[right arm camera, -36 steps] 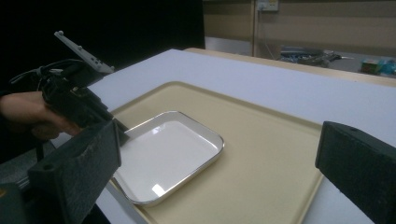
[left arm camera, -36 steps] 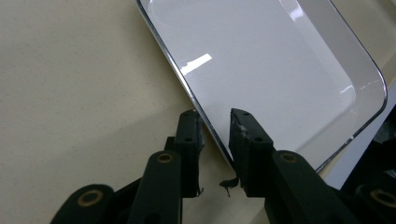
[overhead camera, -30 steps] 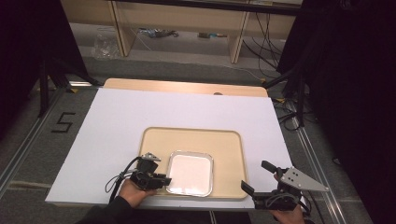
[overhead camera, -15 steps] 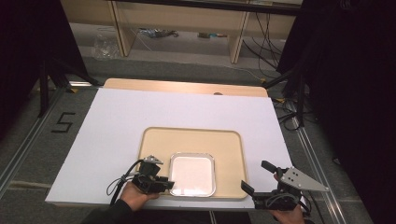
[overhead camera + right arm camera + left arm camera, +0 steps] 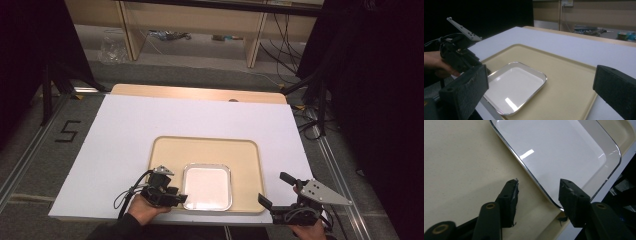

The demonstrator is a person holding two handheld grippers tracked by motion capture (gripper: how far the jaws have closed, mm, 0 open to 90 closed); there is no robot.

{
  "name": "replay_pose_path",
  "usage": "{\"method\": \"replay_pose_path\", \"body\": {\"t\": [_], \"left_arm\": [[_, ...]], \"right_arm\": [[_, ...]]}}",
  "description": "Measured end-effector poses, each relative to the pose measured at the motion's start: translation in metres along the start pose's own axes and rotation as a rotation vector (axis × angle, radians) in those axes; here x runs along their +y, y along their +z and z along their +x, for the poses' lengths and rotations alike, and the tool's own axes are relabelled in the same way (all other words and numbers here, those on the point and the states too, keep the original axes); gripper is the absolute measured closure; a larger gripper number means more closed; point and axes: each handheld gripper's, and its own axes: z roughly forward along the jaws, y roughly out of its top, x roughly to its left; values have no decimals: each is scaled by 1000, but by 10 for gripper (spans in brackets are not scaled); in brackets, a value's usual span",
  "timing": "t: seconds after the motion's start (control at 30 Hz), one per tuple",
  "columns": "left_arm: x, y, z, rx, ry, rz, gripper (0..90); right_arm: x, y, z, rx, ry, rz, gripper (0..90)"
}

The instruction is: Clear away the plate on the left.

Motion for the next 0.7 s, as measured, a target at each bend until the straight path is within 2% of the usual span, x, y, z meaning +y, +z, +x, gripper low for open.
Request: {"method": "replay_pose_path", "body": {"t": [0.07,0.17,0.2,0.27,0.37,0.43,0.53,0.6,0.67,0.7], "left_arm": [[0,-1,0,19,7,-4,449],[-1,-1,0,33,4,-47,384],[0,-2,1,35,13,-41,367],[0,-3,1,49,-10,-70,334],[1,-7,2,65,11,-73,285],[1,-8,2,70,-8,-91,260],[2,-11,3,85,-9,-96,222],[1,-11,2,117,-25,-124,169],[2,-14,3,124,-1,-136,149],[1,-15,4,127,-3,-147,149]], "right_arm": [[0,0,0,1,4,3,8],[0,0,0,0,-1,0,7],[0,0,0,0,0,0,7],[0,-1,0,1,4,4,8],[0,0,0,0,0,0,8],[0,0,0,1,1,1,7],[0,0,0,1,-1,-1,8],[0,0,0,1,-1,0,7],[0,0,0,1,-1,0,7],[0,0,0,1,-1,0,8]]}}
